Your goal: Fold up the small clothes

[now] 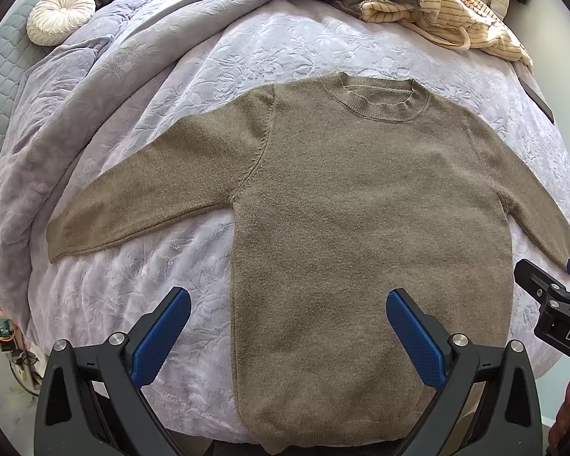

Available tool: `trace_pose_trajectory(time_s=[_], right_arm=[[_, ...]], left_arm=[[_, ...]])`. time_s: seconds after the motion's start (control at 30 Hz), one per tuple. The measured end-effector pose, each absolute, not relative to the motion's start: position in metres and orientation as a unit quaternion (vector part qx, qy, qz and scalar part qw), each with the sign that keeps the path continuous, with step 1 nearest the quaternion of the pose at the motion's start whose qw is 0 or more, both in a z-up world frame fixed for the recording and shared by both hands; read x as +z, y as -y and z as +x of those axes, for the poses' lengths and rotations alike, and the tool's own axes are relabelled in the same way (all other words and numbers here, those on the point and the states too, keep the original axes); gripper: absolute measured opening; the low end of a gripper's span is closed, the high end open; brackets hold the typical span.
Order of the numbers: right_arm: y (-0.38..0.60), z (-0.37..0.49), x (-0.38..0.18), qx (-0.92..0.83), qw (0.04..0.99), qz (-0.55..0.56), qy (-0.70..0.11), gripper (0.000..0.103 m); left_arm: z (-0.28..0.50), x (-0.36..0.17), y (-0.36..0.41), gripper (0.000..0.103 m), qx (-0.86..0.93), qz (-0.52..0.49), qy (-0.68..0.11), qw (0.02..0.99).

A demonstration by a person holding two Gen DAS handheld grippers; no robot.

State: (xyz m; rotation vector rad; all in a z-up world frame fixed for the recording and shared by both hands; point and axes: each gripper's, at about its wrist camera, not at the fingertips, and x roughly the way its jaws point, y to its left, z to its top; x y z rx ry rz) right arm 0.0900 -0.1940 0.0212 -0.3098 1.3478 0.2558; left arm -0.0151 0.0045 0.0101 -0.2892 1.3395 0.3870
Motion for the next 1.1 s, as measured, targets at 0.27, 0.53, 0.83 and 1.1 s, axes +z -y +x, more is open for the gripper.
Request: trace_pose_trajectory(time_s=[0.27, 0.53, 0.83, 1.1], right_arm=[[0.194, 0.089, 0.022, 0.118, 0.763, -0.142, -0.619, 0.102], [0.194, 0.088, 0.022, 0.117, 0.764, -0.145, -0.618, 0.103], [0.194, 0.088, 0.02, 0.118, 0.762, -0.145, -0.62, 0.103], [0.189, 0.091, 0.013, 0.12, 0.757, -0.149, -0.625, 0.102]], left_arm=[[-0.015, 0.01, -0.004, 0.103, 0.177, -0.133, -0.615, 0.757], [-0.019, 0.007, -0.004, 0.103, 0.178, -0.132, -0.616, 0.756], [-0.021, 0.003, -0.006, 0.103, 0.178, -0.132, -0.618, 0.754], [-0.019, -0.002, -0.01, 0.103, 0.181, -0.134, -0.623, 0.749]])
